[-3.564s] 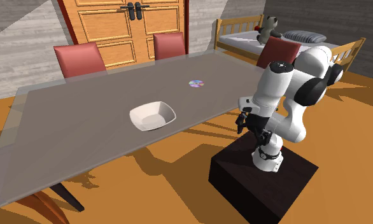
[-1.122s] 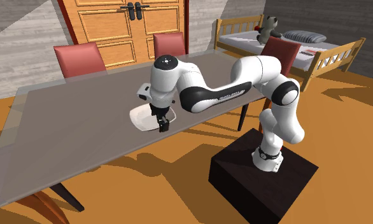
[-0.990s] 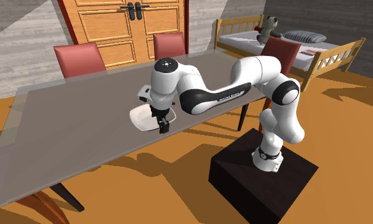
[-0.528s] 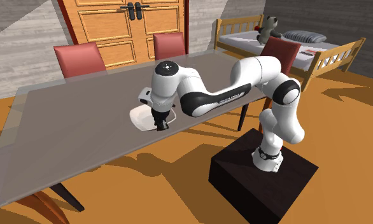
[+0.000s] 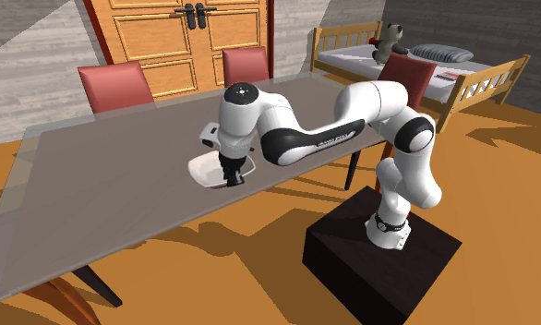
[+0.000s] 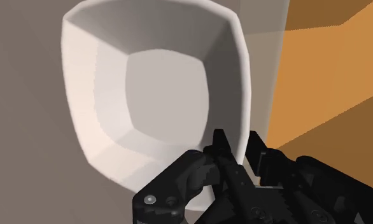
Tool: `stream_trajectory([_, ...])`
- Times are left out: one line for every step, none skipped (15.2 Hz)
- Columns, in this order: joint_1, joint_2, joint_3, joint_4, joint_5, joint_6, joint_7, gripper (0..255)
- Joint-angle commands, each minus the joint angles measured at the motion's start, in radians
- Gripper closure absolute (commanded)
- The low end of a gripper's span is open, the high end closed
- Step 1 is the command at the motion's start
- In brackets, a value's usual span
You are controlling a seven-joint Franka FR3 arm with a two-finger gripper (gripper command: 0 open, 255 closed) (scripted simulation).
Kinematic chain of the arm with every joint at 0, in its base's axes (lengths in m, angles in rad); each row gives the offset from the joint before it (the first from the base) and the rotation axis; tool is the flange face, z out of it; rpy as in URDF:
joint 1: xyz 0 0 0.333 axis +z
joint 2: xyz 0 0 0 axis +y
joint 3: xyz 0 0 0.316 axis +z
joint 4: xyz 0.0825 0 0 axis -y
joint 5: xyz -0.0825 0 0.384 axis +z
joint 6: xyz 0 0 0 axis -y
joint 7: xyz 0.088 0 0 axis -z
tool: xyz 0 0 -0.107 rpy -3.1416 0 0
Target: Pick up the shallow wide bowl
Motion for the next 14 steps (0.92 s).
stream_trajectory([-0.001,0.006,0.000,0.031,0.003,-0.025,-0.009,255])
stream_trajectory([-0.001,0.011,0.000,0.052,0.004,-0.040,-0.014,255])
stream_trajectory([-0.002,0.016,-0.001,0.073,0.006,-0.055,-0.019,255])
stream_trajectory([-0.002,0.022,-0.001,0.095,0.007,-0.070,-0.024,255])
stream_trajectory([-0.003,0.029,-0.001,0.118,0.009,-0.086,-0.029,255])
stream_trajectory([-0.003,0.036,-0.001,0.142,0.010,-0.102,-0.034,255])
stream_trajectory([-0.004,0.043,-0.002,0.166,0.012,-0.118,-0.039,255])
stream_trajectory([-0.005,0.052,-0.002,0.192,0.013,-0.135,-0.045,255])
stream_trajectory([-0.006,0.061,-0.002,0.219,0.015,-0.152,-0.051,255])
stream_trajectory([-0.007,0.071,-0.003,0.248,0.017,-0.170,-0.057,255])
stream_trajectory([-0.009,0.081,-0.003,0.278,0.019,-0.188,-0.063,255])
stream_trajectory([-0.010,0.093,-0.004,0.309,0.021,-0.207,-0.069,255])
stream_trajectory([-0.011,0.095,-0.004,0.315,0.021,-0.210,-0.070,255])
stream_trajectory([-0.011,0.095,-0.004,0.314,0.021,-0.210,-0.070,255])
